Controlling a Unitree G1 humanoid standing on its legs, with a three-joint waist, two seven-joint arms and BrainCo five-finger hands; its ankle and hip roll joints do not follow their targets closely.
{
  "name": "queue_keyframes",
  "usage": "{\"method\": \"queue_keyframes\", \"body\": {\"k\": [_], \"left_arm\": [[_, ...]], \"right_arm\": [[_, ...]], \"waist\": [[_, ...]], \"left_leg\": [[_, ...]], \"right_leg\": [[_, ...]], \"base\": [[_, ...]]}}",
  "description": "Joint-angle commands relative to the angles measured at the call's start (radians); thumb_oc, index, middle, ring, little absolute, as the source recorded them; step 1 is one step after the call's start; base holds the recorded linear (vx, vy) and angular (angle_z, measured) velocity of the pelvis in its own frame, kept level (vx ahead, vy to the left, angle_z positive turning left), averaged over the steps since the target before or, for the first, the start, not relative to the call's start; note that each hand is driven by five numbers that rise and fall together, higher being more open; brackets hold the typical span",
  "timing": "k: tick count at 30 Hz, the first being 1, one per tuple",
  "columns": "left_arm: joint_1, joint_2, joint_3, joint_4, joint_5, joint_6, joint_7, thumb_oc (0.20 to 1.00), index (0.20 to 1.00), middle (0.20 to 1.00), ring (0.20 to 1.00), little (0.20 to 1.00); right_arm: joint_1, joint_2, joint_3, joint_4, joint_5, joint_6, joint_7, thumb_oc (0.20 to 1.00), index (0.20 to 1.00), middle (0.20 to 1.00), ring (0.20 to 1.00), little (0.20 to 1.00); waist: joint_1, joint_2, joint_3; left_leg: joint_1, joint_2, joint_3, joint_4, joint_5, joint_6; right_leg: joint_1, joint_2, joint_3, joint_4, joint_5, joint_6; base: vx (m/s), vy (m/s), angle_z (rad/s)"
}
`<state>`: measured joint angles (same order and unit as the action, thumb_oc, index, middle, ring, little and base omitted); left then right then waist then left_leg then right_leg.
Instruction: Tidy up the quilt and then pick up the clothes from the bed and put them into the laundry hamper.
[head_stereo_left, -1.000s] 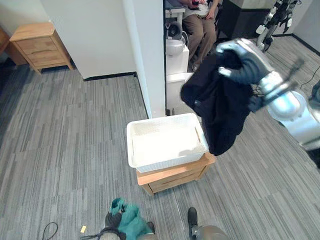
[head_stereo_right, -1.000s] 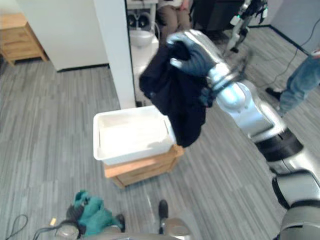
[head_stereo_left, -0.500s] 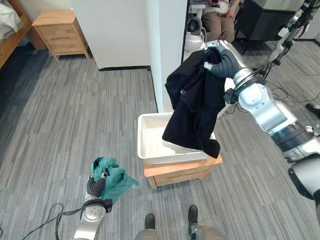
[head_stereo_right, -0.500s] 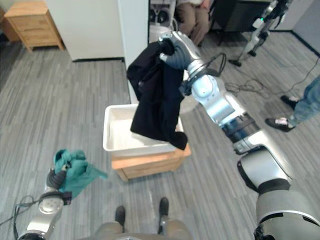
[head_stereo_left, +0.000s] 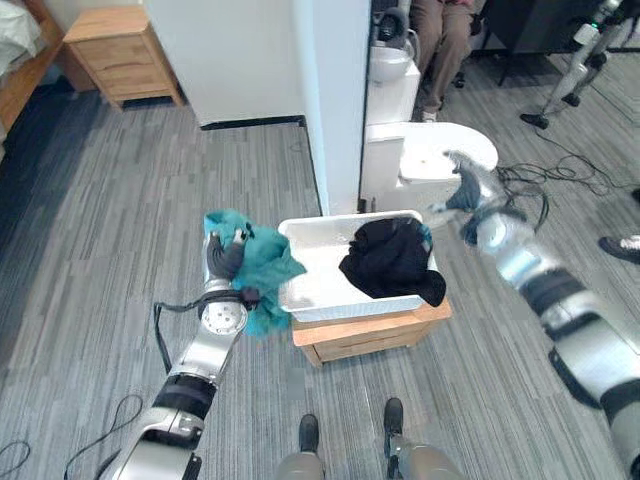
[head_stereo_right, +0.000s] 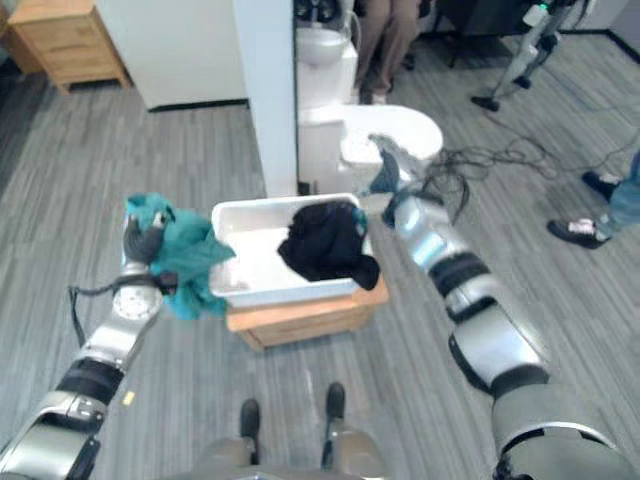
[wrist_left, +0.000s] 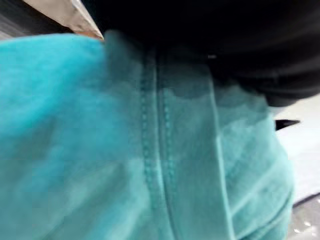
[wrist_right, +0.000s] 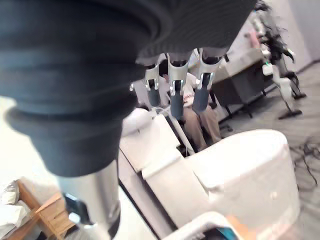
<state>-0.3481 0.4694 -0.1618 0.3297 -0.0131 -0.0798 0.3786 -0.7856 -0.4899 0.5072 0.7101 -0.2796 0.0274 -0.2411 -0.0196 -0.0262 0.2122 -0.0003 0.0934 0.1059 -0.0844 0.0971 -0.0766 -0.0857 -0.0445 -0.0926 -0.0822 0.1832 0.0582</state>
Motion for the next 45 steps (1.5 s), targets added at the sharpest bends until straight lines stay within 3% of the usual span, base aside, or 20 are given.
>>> {"method": "queue_keyframes", "body": {"k": [1,3,4,6,10,17,19,21,24,25,27,28,32,33,39,44,45], "left_arm": [[0.090,0.052,0.017,-0.365,0.159,-0.121,-0.005,0.200,0.200,0.200,0.200,0.200],[0.214,0.122,0.153,-0.405,0.081,-0.176,-0.005,0.200,0.200,0.200,0.200,0.200],[0.234,0.139,0.193,-0.436,0.058,-0.171,-0.013,0.200,0.200,0.200,0.200,0.200],[0.240,0.142,0.203,-0.436,0.062,-0.166,-0.016,0.200,0.200,0.200,0.200,0.200],[0.231,0.089,0.187,-0.385,0.050,-0.130,-0.057,0.200,0.200,0.200,0.200,0.200],[0.158,-0.014,0.101,-0.137,0.074,-0.038,-0.063,0.200,0.200,0.200,0.200,0.200],[0.070,-0.008,0.049,0.026,0.122,-0.002,-0.027,0.200,0.200,0.200,0.200,0.200],[0.043,-0.009,0.036,0.080,0.132,0.007,-0.014,0.200,0.200,0.200,0.200,0.200],[-0.017,-0.021,-0.001,0.250,0.101,0.023,-0.014,0.200,0.200,0.200,0.200,0.200],[-0.024,-0.030,-0.002,0.289,0.066,0.033,-0.031,1.000,1.000,1.000,1.000,1.000],[-0.032,-0.059,0.011,0.410,-0.057,0.042,-0.069,1.000,1.000,1.000,1.000,1.000],[-0.024,-0.078,0.032,0.435,-0.189,0.028,-0.121,1.000,1.000,1.000,1.000,1.000],[-0.008,-0.071,0.063,0.419,-0.306,-0.005,-0.145,1.000,1.000,1.000,1.000,1.000],[0.007,-0.062,0.090,0.379,-0.343,-0.047,-0.130,1.000,1.000,1.000,1.000,1.000],[0.085,-0.039,0.155,0.332,-0.406,-0.070,-0.134,1.000,1.000,1.000,1.000,1.000],[0.171,-0.033,0.187,0.485,-0.367,-0.045,-0.150,1.000,1.000,1.000,1.000,1.000],[0.211,-0.049,0.202,0.583,-0.347,-0.027,-0.154,1.000,1.000,1.000,1.000,1.000]], "right_arm": [[0.180,-0.049,-0.064,-0.161,-0.037,-0.054,-0.032,1.000,1.000,1.000,1.000,1.000],[0.420,-0.121,-0.206,-0.298,-0.022,-0.069,-0.009,1.000,1.000,1.000,1.000,1.000],[0.606,-0.137,-0.290,-0.323,-0.030,-0.085,-0.004,1.000,1.000,1.000,1.000,1.000],[0.664,-0.145,-0.324,-0.342,-0.038,-0.088,0.002,1.000,1.000,1.000,1.000,1.000],[0.865,-0.144,-0.466,-0.360,-0.047,-0.083,0.024,1.000,1.000,1.000,1.000,1.000],[0.897,-0.078,-0.452,-0.289,-0.046,-0.056,0.021,1.000,1.000,1.000,1.000,1.000],[0.891,-0.052,-0.400,-0.226,-0.050,-0.052,0.016,1.000,1.000,1.000,1.000,1.000],[0.887,-0.045,-0.385,-0.200,-0.051,-0.048,0.016,1.000,1.000,1.000,1.000,1.000],[0.871,-0.029,-0.343,-0.112,-0.053,-0.038,0.008,1.000,1.000,1.000,1.000,1.000],[0.865,-0.022,-0.334,-0.077,-0.052,-0.028,0.010,1.000,1.000,1.000,1.000,1.000],[0.846,-0.003,-0.324,0.034,-0.024,-0.001,0.016,1.000,1.000,1.000,1.000,1.000],[0.830,0.004,-0.321,0.095,-0.017,0.018,0.029,1.000,1.000,1.000,1.000,1.000],[0.822,0.006,-0.298,0.190,-0.041,0.035,0.055,1.000,1.000,1.000,1.000,1.000],[0.830,0.019,-0.293,0.254,-0.040,0.038,0.055,1.000,1.000,1.000,1.000,1.000],[0.831,0.069,-0.271,0.408,-0.050,0.057,0.082,1.000,1.000,1.000,1.000,1.000],[0.761,0.096,-0.257,0.433,-0.036,0.056,0.081,1.000,1.000,1.000,1.000,1.000],[0.731,0.115,-0.242,0.417,-0.025,0.051,0.081,1.000,1.000,1.000,1.000,1.000]], "waist": [[-0.004,-0.011,0.024],[-0.025,-0.004,0.019],[-0.063,0.000,0.005],[-0.075,-0.001,0.001],[-0.153,0.002,-0.014],[-0.211,-0.001,0.001],[-0.225,-0.011,0.017],[-0.229,-0.014,0.023],[-0.237,-0.019,0.033],[-0.236,-0.017,0.031],[-0.235,-0.012,0.029],[-0.235,-0.007,0.026],[-0.228,-0.001,0.020],[-0.218,-0.002,0.017],[-0.170,0.000,-0.007],[-0.137,0.003,-0.029],[-0.123,0.003,-0.037]], "left_leg": [[0.050,0.022,0.057,-0.003,-0.106,-0.021],[0.065,0.026,0.069,-0.003,-0.110,-0.025],[0.091,0.031,0.089,-0.003,-0.124,-0.027],[0.092,0.032,0.096,-0.003,-0.121,-0.028],[0.114,0.042,0.140,-0.003,-0.128,-0.030],[0.126,0.053,0.197,-0.003,-0.130,-0.030],[0.107,0.056,0.201,-0.003,-0.125,-0.032],[0.098,0.057,0.201,-0.003,-0.122,-0.033],[0.073,0.057,0.203,-0.003,-0.113,-0.035],[0.066,0.057,0.205,-0.003,-0.112,-0.035],[0.063,0.058,0.210,-0.003,-0.108,-0.036],[0.069,0.058,0.212,-0.003,-0.108,-0.037],[0.087,0.060,0.204,-0.003,-0.110,-0.040],[0.104,0.059,0.192,-0.003,-0.115,-0.042],[0.118,0.057,0.156,-0.003,-0.111,-0.043],[0.127,0.052,0.136,-0.003,-0.111,-0.042],[0.129,0.052,0.132,-0.003,-0.110,-0.041]], "right_leg": [[0.108,-0.055,0.027,-0.005,-0.187,0.094],[0.117,-0.057,0.030,-0.005,-0.191,0.099],[0.132,-0.057,0.040,-0.005,-0.201,0.103],[0.127,-0.057,0.047,-0.005,-0.196,0.102],[0.122,-0.052,0.082,-0.005,-0.195,0.106],[0.099,-0.042,0.126,-0.005,-0.185,0.106],[0.075,-0.038,0.131,-0.005,-0.178,0.106],[0.067,-0.037,0.131,-0.005,-0.175,0.106],[0.042,-0.033,0.134,-0.005,-0.169,0.106],[0.035,-0.032,0.134,-0.005,-0.166,0.105],[0.032,-0.029,0.136,-0.005,-0.165,0.104],[0.036,-0.028,0.137,-0.005,-0.166,0.101],[0.060,-0.028,0.131,-0.005,-0.174,0.095],[0.085,-0.030,0.120,-0.005,-0.183,0.094],[0.122,-0.036,0.092,-0.005,-0.192,0.088],[0.140,-0.042,0.077,-0.005,-0.193,0.088],[0.144,-0.044,0.072,-0.005,-0.192,0.088]], "base": [[-0.02,-0.070,-0.17],[0.05,-0.051,-0.20],[0.09,-0.025,-0.30],[0.05,-0.027,-0.23],[0.03,-0.031,-0.28],[0.00,-0.008,-0.44],[-0.06,-0.032,-0.13],[-0.06,-0.024,-0.02],[-0.04,-0.011,0.01],[-0.03,0.004,-0.02],[0.00,0.016,-0.04],[0.00,0.000,0.00],[0.02,0.002,0.00],[0.02,-0.014,0.04],[0.00,-0.021,0.17],[-0.02,0.015,0.21],[-0.01,0.019,0.09]]}}
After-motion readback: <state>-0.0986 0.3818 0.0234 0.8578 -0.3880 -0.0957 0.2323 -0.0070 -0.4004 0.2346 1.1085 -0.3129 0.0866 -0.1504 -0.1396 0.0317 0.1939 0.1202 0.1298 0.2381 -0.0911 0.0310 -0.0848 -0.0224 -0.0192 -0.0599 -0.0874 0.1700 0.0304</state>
